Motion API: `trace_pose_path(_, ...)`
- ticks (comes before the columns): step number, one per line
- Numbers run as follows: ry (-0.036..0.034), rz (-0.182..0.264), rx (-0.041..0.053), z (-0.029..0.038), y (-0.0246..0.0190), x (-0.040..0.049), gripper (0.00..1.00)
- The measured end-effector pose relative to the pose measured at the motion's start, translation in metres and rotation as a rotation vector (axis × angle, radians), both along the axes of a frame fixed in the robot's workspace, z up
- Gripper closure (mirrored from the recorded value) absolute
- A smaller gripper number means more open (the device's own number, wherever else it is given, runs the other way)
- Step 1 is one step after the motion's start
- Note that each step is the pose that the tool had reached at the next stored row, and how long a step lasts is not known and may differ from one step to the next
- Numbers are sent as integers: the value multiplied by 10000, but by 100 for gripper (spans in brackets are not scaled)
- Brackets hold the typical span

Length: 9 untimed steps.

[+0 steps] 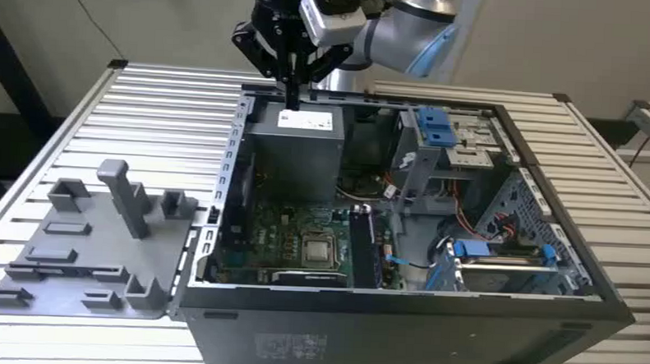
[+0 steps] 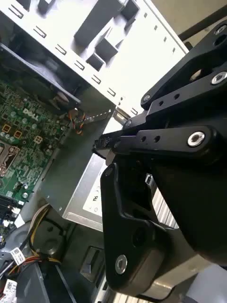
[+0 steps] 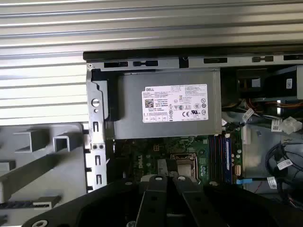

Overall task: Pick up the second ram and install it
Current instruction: 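Reach for the second ram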

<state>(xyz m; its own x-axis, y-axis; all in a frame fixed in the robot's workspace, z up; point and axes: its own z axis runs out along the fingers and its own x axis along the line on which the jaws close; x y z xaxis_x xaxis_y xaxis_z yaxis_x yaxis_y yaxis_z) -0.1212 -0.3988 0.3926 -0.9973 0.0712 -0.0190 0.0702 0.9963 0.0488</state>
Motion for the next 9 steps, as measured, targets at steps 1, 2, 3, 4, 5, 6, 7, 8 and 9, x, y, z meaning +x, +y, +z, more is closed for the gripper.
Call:
trace_pose_path(1,0,0,0,0,0,0,89)
trace_pose_path(2,0,0,0,0,0,0,89)
trace_pose_path(3,0,0,0,0,0,0,89)
trace_pose_path(4,0,0,0,0,0,0,89)
trace_pose_path(5,0,0,1,0,0,0,89)
trace_pose_path(6,-1,0,1,0,0,0,89)
trace_pose_path(7,0,0,1,1,0,0,89)
trace_pose_path(8,0,0,0,1,0,0,89)
trace_pose_path(9,0,0,0,1,0,0,89)
